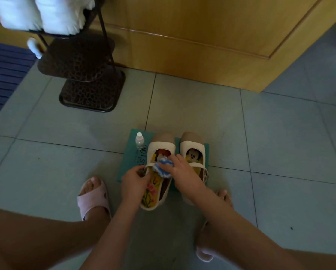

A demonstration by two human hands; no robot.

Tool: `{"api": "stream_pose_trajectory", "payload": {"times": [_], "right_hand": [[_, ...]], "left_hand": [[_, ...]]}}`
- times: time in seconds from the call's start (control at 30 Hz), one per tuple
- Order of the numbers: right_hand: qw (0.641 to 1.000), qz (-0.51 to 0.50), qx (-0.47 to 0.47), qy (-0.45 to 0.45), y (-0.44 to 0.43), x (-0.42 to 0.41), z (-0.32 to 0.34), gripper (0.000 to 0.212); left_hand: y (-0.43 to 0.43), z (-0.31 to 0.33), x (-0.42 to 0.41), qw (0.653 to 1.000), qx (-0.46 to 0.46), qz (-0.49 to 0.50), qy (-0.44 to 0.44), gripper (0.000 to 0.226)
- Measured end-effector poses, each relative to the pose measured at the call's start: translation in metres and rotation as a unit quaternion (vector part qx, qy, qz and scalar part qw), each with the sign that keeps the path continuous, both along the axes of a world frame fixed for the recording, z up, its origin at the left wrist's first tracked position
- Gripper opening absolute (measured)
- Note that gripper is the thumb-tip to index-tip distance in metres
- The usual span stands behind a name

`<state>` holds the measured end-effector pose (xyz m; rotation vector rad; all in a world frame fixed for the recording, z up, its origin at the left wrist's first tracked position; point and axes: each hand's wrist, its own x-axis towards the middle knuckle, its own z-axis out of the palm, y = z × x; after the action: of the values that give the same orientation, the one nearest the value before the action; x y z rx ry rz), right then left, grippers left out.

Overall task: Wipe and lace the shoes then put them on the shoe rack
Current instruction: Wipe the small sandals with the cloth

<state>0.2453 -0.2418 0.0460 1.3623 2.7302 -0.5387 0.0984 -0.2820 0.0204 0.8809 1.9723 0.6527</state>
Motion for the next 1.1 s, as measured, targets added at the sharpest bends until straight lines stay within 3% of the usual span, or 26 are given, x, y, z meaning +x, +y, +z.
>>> {"api": "stream_pose_trajectory", "payload": {"times": [0.13,0.23,0.37,0.4,0.5,0.63,0.8,0.9,0.97,1.03,1.1], "right_hand": [[0.993,-0.104,0.051,-0.007,-0.027,-0.004,-0.009,0.064],[0.976,-0.198,0.006,0.087,-0.044,-0.012,-0.01,0.052],[0.954,-0.269,-0.03,0.131,-0.061,-0.022,-0.017,0.027],[0.941,-0.304,-0.045,0.14,-0.063,-0.024,-0.019,0.028],[0.941,-0.3,-0.086,0.134,-0.073,-0.027,-0.021,0.047],[0.925,-0.308,-0.134,0.181,-0.075,-0.024,-0.016,0.044],[0.871,-0.371,-0.146,0.287,-0.049,-0.008,0.024,0.03],[0.859,-0.366,-0.156,0.324,-0.027,-0.02,0.039,0.033],[0.863,-0.33,-0.185,0.335,-0.016,-0.044,0.045,0.041],[0.891,-0.244,-0.219,0.314,-0.014,-0.068,0.045,0.054],[0.909,-0.163,-0.256,0.287,-0.013,-0.083,0.044,0.058]], "left_hand": [[-0.002,0.003,0.001,1.0,0.003,0.01,0.003,0.032],[-0.003,0.003,0.0,1.0,0.009,0.01,0.004,0.032],[-0.004,0.004,0.001,1.0,0.013,0.012,-0.006,0.03],[-0.004,0.004,0.001,1.0,0.012,0.013,-0.009,0.03],[-0.003,0.003,0.002,1.0,0.012,0.014,-0.014,0.03],[-0.002,0.005,0.0,1.0,0.003,0.0,-0.023,0.034],[0.006,0.016,-0.013,0.997,-0.052,-0.016,-0.059,0.043],[0.013,0.038,-0.028,0.998,0.001,0.025,-0.062,0.036],[0.019,0.056,-0.037,0.976,0.004,0.074,-0.203,0.032],[0.022,0.065,-0.043,0.938,-0.003,0.1,-0.333,0.032],[0.023,0.06,-0.049,0.941,0.022,0.123,-0.315,0.033]]}}
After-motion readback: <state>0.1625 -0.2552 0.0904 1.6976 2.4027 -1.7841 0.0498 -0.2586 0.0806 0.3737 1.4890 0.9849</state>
